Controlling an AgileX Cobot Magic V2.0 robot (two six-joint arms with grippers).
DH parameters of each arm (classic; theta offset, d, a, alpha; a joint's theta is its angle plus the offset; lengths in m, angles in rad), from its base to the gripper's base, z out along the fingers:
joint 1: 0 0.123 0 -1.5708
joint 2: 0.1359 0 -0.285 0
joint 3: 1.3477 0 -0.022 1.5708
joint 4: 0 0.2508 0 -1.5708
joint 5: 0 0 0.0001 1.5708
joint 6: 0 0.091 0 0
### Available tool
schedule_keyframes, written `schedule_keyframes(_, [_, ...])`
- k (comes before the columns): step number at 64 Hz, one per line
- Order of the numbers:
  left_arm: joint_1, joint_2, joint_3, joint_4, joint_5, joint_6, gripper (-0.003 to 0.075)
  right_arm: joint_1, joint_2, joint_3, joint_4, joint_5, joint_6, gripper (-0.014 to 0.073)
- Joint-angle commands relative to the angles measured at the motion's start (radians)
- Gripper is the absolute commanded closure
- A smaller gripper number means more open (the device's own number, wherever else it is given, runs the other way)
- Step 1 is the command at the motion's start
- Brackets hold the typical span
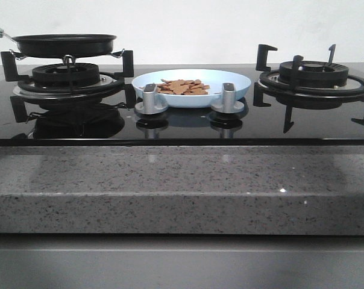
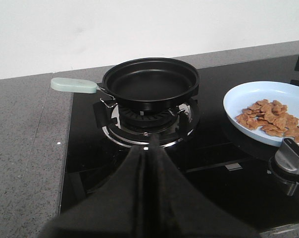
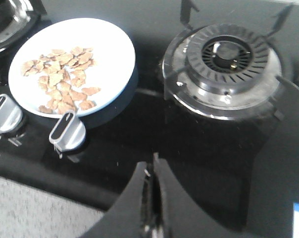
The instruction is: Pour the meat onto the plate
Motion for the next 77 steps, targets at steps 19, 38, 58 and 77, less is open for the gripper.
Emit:
schedule_keyframes(19, [-0.006,-0.003,-0.028,-0.02,-0.07,-0.007,0.0741,-0.001,-0.46,0.336,-0.005,-0.164,-0.013,0.0652])
schedule_keyframes(38, [-0.006,-0.003,-0.028,-0.02,-0.07,-0.007,0.0741,-0.001,-0.522,0.382,-0.004,-0.19,-0.013,0.0652])
schedule_keyframes(58, [-0.006,-0.003,-0.028,-0.02,-0.07,-0.007,0.0741,-0.001,-0.522,0.382,-0.003,-0.185,-0.013,0.0652])
schedule_keyframes(77, [-0.006,-0.003,-0.028,-0.02,-0.07,-0.007,0.0741,-0.001,-0.522,0.382,-0.003,-0.185,-0.013,0.0652])
